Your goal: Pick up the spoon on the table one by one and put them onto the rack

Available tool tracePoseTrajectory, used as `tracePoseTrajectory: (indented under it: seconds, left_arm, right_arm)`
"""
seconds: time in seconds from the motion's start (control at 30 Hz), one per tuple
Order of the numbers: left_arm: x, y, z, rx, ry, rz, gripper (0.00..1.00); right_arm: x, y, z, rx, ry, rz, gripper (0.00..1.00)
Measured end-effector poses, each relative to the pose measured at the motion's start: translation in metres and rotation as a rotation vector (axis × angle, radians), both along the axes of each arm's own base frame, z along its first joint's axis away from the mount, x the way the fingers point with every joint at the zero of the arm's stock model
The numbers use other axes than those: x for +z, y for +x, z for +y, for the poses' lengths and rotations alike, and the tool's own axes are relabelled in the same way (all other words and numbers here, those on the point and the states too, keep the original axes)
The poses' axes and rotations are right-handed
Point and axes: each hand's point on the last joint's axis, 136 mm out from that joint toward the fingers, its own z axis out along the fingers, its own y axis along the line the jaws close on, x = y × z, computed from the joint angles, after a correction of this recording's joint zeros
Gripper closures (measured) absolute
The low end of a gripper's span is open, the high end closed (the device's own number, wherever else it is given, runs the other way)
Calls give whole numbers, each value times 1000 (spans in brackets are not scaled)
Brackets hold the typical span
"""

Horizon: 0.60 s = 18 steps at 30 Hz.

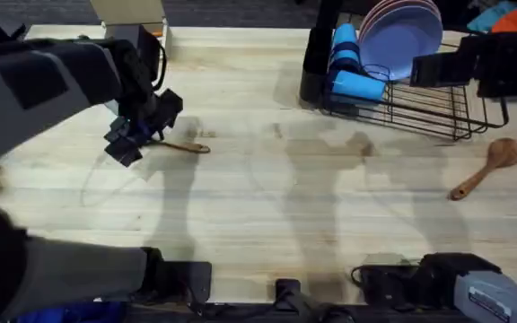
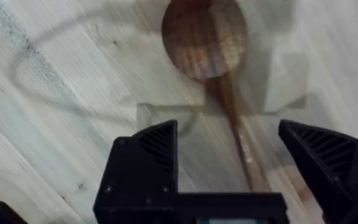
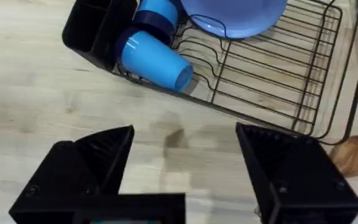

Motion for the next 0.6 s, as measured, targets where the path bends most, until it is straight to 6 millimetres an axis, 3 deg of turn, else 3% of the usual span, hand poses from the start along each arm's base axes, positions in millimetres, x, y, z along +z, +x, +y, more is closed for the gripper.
tracePoseTrajectory:
  seconds: [0.17,0.37,0.43,0.6]
  left_arm:
    - [-22,-4,2,21,-29,69,8]
    - [-23,-1,2,17,-31,75,28]
    - [-24,1,0,16,-39,75,101]
    - [-25,10,-3,9,-55,61,487]
  right_arm:
    - [0,0,0,0,0,0,7]
    - [0,0,0,0,0,0,7]
    - [0,0,0,0,0,0,7]
    - [0,0,0,0,0,0,7]
